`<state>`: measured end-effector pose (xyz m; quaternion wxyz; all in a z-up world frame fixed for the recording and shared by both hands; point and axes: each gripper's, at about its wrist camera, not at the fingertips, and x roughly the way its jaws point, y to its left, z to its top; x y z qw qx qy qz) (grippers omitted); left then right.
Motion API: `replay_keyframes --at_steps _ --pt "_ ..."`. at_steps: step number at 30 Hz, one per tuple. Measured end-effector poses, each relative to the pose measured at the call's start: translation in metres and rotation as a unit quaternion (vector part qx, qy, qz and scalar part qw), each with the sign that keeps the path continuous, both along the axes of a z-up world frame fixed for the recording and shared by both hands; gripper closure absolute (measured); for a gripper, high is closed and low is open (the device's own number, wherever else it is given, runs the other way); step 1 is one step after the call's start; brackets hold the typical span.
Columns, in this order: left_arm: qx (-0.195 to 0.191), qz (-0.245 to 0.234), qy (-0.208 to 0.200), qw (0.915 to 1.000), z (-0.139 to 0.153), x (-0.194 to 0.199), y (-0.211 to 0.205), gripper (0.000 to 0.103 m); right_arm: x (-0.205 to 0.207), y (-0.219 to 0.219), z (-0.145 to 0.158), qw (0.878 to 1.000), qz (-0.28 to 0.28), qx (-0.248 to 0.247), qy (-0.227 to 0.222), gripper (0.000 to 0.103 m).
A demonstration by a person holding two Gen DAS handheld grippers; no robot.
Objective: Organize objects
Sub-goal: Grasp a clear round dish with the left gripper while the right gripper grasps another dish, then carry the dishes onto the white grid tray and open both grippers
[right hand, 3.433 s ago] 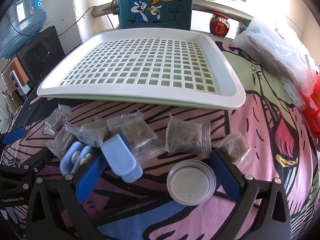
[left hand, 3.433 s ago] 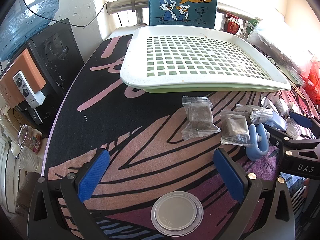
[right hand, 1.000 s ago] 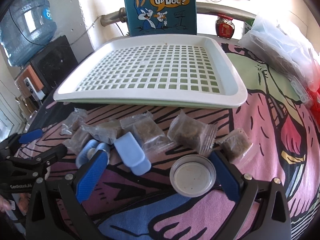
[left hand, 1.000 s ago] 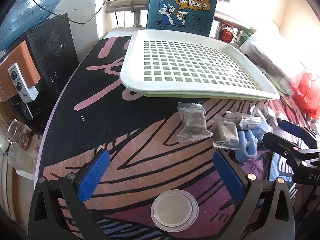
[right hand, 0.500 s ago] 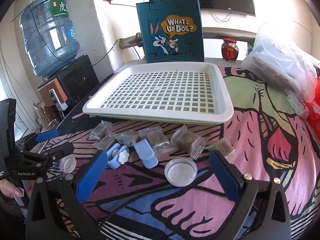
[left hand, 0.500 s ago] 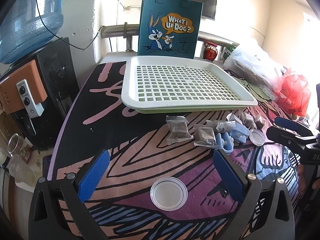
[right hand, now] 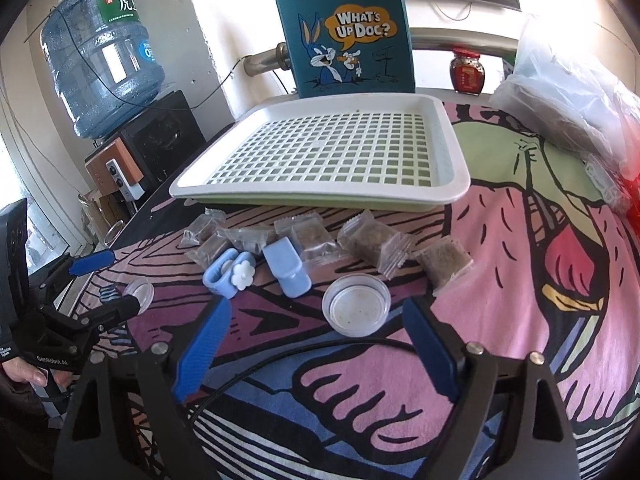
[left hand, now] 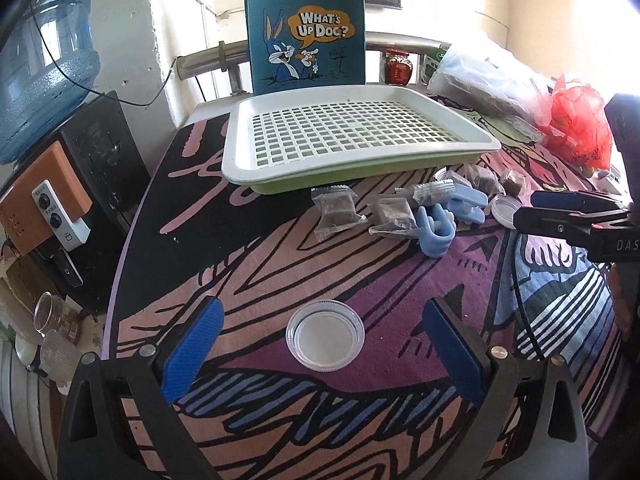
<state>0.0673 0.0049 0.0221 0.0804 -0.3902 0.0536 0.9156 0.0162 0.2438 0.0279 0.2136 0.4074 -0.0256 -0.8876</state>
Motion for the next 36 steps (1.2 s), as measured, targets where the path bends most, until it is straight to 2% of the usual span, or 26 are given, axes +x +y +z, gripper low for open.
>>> replay_keyframes --at_steps 4,8,16,19,23,24,25,26,27,32,36 --pt "-0.005 0.005 -0.002 1.0000 -0.001 -0.002 0.001 0.004 -0.003 -0.001 -0.006 1.000 -0.002 0.010 -0.006 0.021" --pt "-0.007 0.007 -0.012 0.9999 -0.004 -0.005 0.000 0.009 -0.006 -0.003 -0.008 0.999 -0.009 0.030 -0.007 0.029" --pt "-0.003 0.006 -0.022 0.9997 -0.007 -0.007 0.000 0.014 -0.011 -0.005 -0.013 0.999 -0.012 0.040 -0.013 0.034" --pt "0.000 0.003 -0.029 0.9996 -0.009 -0.008 -0.001 0.023 -0.013 -0.005 -0.015 0.999 -0.011 0.042 -0.016 0.038" --pt "0.009 -0.002 -0.046 0.9989 -0.013 -0.012 -0.001 0.044 -0.014 -0.007 -0.015 0.999 -0.013 0.047 -0.013 0.044" --pt "0.010 -0.002 -0.045 0.9990 -0.013 -0.011 0.000 0.053 -0.014 -0.007 -0.015 0.999 -0.014 0.049 -0.012 0.046" --pt "0.012 -0.004 -0.043 0.9990 -0.012 -0.011 0.000 0.059 -0.014 -0.007 -0.015 0.998 -0.016 0.052 -0.011 0.051" --pt "0.013 -0.005 -0.042 0.9990 -0.011 -0.010 0.000 0.063 -0.014 -0.008 -0.015 0.998 -0.017 0.055 -0.010 0.060" --pt "0.014 -0.005 -0.042 0.9990 -0.011 -0.010 0.000 0.063 -0.014 -0.008 -0.015 0.998 -0.017 0.056 -0.010 0.064" --pt "0.023 -0.009 -0.035 0.9991 -0.007 -0.008 -0.001 0.064 -0.013 -0.008 -0.013 0.998 -0.012 0.054 -0.005 0.064" --pt "0.027 -0.005 -0.021 0.9994 0.005 -0.007 -0.003 0.064 -0.007 -0.006 0.001 0.999 -0.009 0.045 0.017 0.064"
